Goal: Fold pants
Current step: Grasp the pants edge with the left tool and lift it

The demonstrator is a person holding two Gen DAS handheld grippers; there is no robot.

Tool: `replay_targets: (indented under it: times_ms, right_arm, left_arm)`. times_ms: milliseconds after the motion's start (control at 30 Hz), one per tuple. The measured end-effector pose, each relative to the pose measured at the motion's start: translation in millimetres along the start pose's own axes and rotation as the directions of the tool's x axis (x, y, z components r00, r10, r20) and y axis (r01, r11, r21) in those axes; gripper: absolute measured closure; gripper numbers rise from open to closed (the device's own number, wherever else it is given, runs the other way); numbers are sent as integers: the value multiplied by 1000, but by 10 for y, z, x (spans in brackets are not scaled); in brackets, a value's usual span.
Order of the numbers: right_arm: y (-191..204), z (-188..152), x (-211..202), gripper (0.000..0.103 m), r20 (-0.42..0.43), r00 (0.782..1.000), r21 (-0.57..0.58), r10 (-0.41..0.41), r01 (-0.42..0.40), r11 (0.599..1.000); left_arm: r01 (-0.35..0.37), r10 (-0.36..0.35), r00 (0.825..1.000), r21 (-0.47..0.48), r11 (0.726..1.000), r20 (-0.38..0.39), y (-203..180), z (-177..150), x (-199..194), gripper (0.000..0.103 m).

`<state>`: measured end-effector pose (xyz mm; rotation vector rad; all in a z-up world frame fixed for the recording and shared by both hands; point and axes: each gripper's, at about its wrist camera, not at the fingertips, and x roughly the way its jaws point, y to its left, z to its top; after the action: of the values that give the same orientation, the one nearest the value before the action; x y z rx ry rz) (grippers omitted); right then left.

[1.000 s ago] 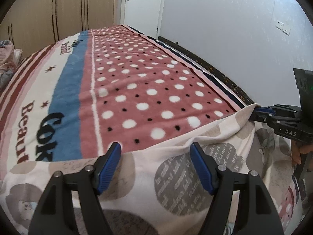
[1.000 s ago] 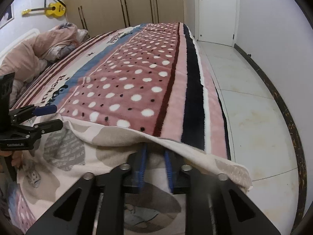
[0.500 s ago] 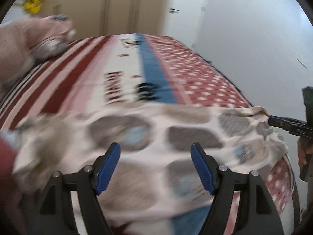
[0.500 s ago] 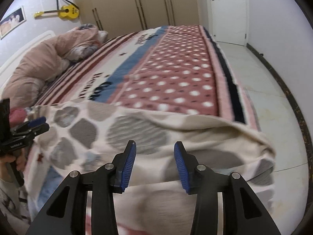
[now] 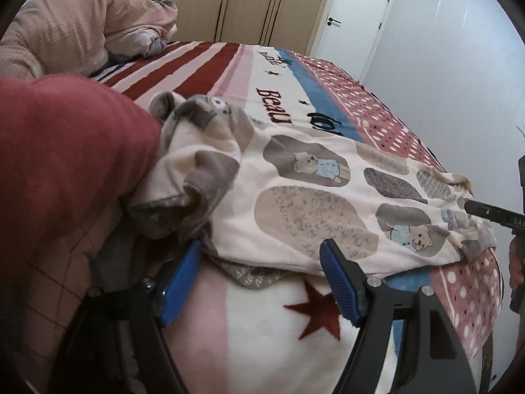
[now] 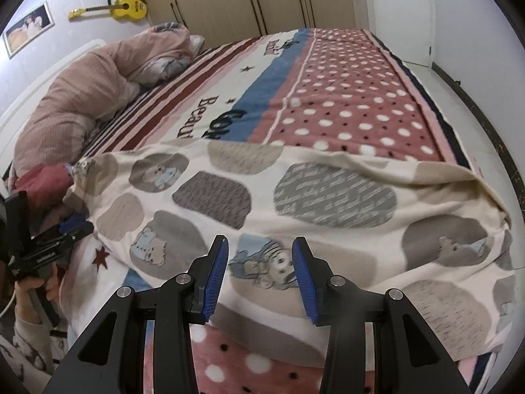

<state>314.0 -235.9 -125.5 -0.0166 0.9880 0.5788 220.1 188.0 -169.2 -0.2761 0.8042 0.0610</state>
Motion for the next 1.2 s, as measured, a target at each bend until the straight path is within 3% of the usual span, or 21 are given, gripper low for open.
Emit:
replay_targets:
  times_ms: [233, 567, 667, 733, 833, 1033, 1200]
  right_arm:
    - [5, -25, 81, 67, -16, 1000, 9, 15, -15, 1000]
    - [-20, -71, 71, 67, -13, 999, 8, 45, -45, 999]
    - [-56, -84, 111, 67, -22, 999, 16, 45, -45, 999]
    - [-82, -90, 138, 67, -28, 999, 22, 45, -44, 999]
    - [-107, -88, 152, 67, -29, 999, 25, 45, -44, 999]
    - [-142, -107, 117, 67, -19, 999, 37, 51, -50, 998]
    - [-163, -179, 33, 67, -14, 998, 50, 59, -58, 997]
  left_arm:
    - [29, -32, 999, -76, 997, -38, 4, -152, 111, 32]
    - [1, 3, 1000, -161, 987, 25, -19, 52, 299, 32]
    - [-9, 14, 999, -168, 986, 29, -56, 124, 407, 50]
    - [-28, 34, 999, -171, 985, 28, -59, 164, 462, 71]
    - [-40, 45, 998, -159, 987, 32, -60, 217, 475, 88]
    - [-37, 47, 993, -88, 995, 108, -184, 371, 325, 95]
    - [-29, 42, 973, -59, 998, 229, -207, 689, -50, 97]
